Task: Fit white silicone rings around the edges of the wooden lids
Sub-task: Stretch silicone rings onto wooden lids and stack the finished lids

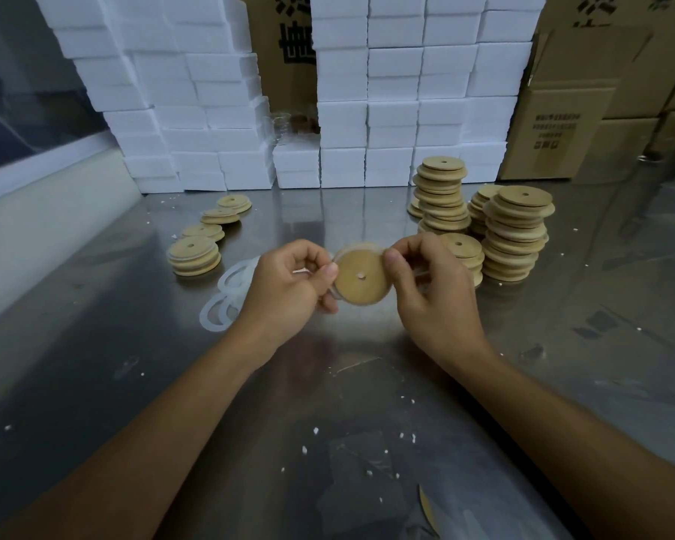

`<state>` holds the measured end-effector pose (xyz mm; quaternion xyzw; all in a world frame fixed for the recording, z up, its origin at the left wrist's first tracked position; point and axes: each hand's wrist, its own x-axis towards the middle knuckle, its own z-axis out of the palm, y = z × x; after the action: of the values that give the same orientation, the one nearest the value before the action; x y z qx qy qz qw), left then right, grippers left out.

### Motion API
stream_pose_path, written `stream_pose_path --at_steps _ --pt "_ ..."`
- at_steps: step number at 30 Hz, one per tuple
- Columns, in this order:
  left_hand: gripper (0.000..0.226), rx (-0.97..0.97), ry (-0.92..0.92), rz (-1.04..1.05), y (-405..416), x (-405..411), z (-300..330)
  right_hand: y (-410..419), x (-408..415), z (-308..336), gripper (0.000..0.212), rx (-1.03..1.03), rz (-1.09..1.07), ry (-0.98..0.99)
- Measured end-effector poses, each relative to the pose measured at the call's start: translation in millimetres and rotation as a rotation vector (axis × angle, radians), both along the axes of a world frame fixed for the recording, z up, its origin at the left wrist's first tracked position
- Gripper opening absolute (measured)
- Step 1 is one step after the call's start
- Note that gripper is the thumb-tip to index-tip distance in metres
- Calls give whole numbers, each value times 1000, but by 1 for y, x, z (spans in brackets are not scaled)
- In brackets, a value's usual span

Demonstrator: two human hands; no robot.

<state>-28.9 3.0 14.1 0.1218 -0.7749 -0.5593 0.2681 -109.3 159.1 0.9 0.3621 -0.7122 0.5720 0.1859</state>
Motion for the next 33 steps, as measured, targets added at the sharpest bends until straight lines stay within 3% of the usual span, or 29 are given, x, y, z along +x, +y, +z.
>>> stream_pose_path --at_steps 3,10,15,19,29,31,33 --pt "21 71 -49 116 -17 2 2 3 -7 -2 8 -40 -62 -43" --pt "15 665 156 384 -79 17 12 6 -10 -3 10 -65 -132 -97" --pt "23 788 219 422 -106 28 6 4 -8 -4 12 -56 -119 -118" --pt "15 874 229 467 -118 26 5 4 -9 -3 12 -53 -113 -129" --pt "11 887 180 572 -125 20 3 6 -12 -3 11 -46 -155 -78" --pt "15 780 141 681 -122 20 0 9 -14 0 10 -37 -182 -48" --pt "14 497 69 783 -115 19 -4 13 -18 1 8 25 -243 -12"
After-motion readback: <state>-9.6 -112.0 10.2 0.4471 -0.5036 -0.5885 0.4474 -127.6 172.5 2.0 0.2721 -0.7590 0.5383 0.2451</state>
